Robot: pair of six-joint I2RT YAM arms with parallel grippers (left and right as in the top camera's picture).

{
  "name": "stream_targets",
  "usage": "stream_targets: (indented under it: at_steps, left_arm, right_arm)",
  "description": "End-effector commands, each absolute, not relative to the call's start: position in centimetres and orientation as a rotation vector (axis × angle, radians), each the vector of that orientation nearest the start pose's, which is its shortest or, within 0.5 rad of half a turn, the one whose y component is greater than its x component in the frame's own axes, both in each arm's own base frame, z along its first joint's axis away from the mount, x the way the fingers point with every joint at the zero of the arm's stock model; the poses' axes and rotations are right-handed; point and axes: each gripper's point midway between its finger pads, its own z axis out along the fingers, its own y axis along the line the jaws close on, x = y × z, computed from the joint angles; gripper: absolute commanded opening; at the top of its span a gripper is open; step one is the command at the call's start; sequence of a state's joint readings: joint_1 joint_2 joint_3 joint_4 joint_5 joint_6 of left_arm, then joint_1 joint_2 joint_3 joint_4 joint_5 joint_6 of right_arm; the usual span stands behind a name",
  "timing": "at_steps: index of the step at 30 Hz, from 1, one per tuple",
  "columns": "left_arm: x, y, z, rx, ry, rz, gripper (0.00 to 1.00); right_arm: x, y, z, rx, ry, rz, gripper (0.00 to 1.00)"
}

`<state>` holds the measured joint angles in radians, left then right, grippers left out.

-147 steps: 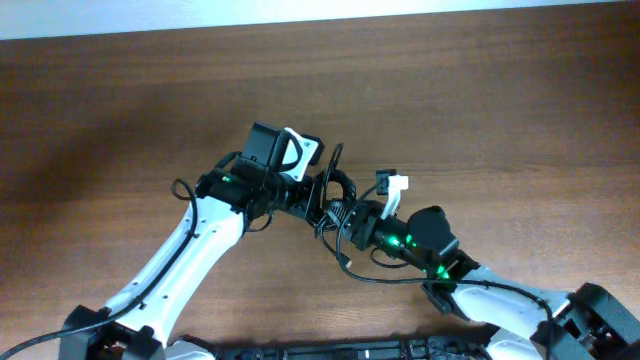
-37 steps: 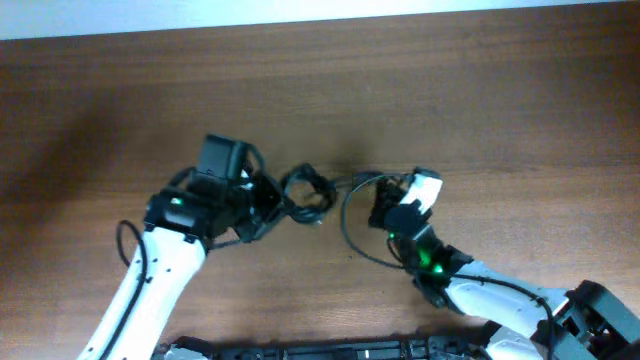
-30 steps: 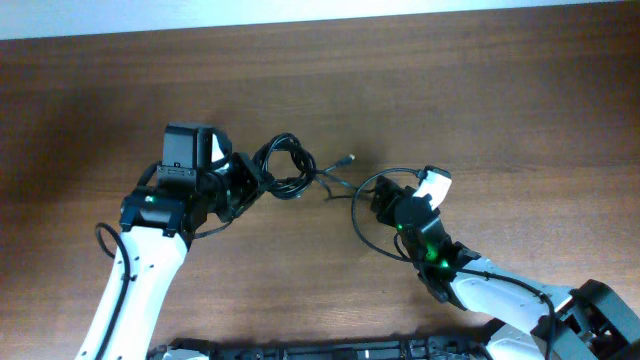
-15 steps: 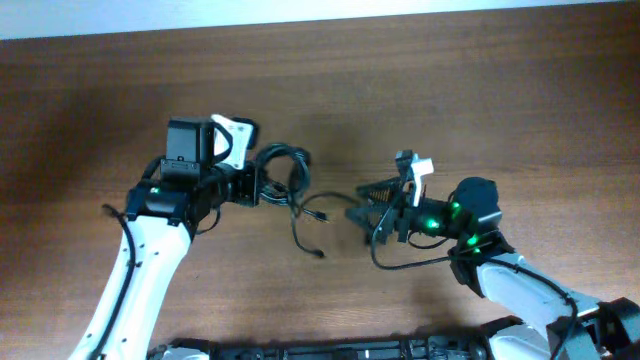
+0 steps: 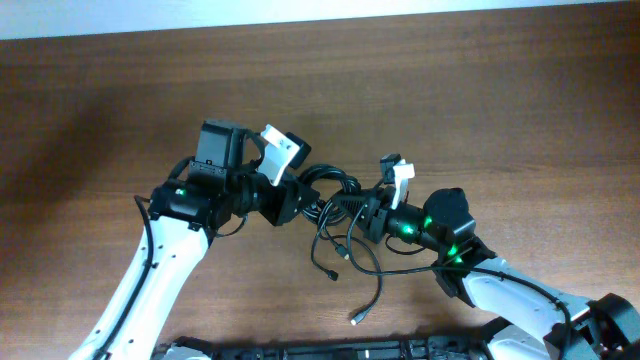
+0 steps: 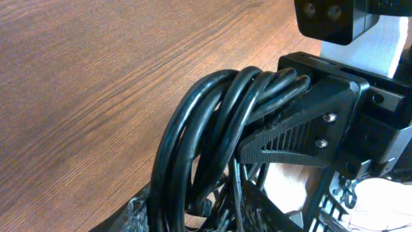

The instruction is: Untangle cables

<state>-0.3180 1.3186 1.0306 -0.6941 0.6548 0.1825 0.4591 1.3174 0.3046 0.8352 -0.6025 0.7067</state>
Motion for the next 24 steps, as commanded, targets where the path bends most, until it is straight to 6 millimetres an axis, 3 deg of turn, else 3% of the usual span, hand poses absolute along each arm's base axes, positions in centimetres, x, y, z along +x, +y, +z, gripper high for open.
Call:
stream_targets:
  at_steps: [1,4,9,10,11,12,13,15,16,17,20,21,22,23,24]
  left_arm:
    - [27.3,-20.6,19.3,0.872,2.284,-0.918,0.47]
    - [27.6,-20.4,19.1,0.855,2.301,-0.891,0.53]
    - [28.4,-19.2,17.9,0.822,2.349,-0.767,0.54]
    - [28.3,-19.0,17.5,0.819,2.362,-0.756,0.51]
    - [28.1,-18.9,16.9,0.818,2.377,-0.759,0.36]
    - [28.2,-18.8,16.5,0.815,2.39,-0.753,0.1]
    - [28.5,-18.6,16.2,0.808,2.401,-0.727,0.03]
    - [30.0,-16.2,15.1,0.69,2.479,-0.519,0.0]
    - [31.0,-14.1,14.5,0.526,2.538,-0.373,0.0]
    - [31.2,-13.7,14.4,0.503,2.544,-0.343,0.0]
    - [31.3,-13.7,14.5,0.502,2.543,-0.341,0.0]
    - [31.2,-13.7,14.4,0.504,2.543,-0.342,0.0]
    - [31.1,-14.0,14.5,0.555,2.53,-0.356,0.0]
    - [30.4,-15.2,14.7,0.713,2.481,-0.419,0.0]
    - [30.1,-15.8,14.8,0.778,2.452,-0.458,0.0]
  right_arm:
    - [27.2,23.9,15.7,-0.24,1.896,1.32,0.04]
    - [26.6,24.3,15.8,-0.226,1.917,1.389,0.04]
    - [24.7,25.3,17.3,-0.368,1.857,1.495,0.04]
    - [24.7,25.3,17.3,-0.367,1.857,1.495,0.04]
    - [24.7,25.3,17.3,-0.367,1.857,1.495,0.04]
    - [24.7,25.3,17.3,-0.38,1.852,1.483,0.13]
    - [24.7,25.2,16.9,-0.405,1.854,1.458,0.23]
    - [24.4,24.6,13.7,-0.511,1.936,1.324,0.65]
    - [25.2,23.4,12.8,-0.45,1.984,1.302,0.82]
    - [25.8,22.6,12.7,-0.416,1.99,1.286,0.86]
    - [27.1,20.8,13.3,-0.208,2.028,1.39,0.89]
    - [27.2,21.1,15.0,-0.173,1.978,1.464,0.84]
    - [27.0,21.6,16.8,-0.24,1.891,1.478,0.81]
    - [26.8,22.2,18.5,-0.418,1.748,1.384,0.81]
    - [26.7,22.4,18.5,-0.56,1.669,1.26,0.76]
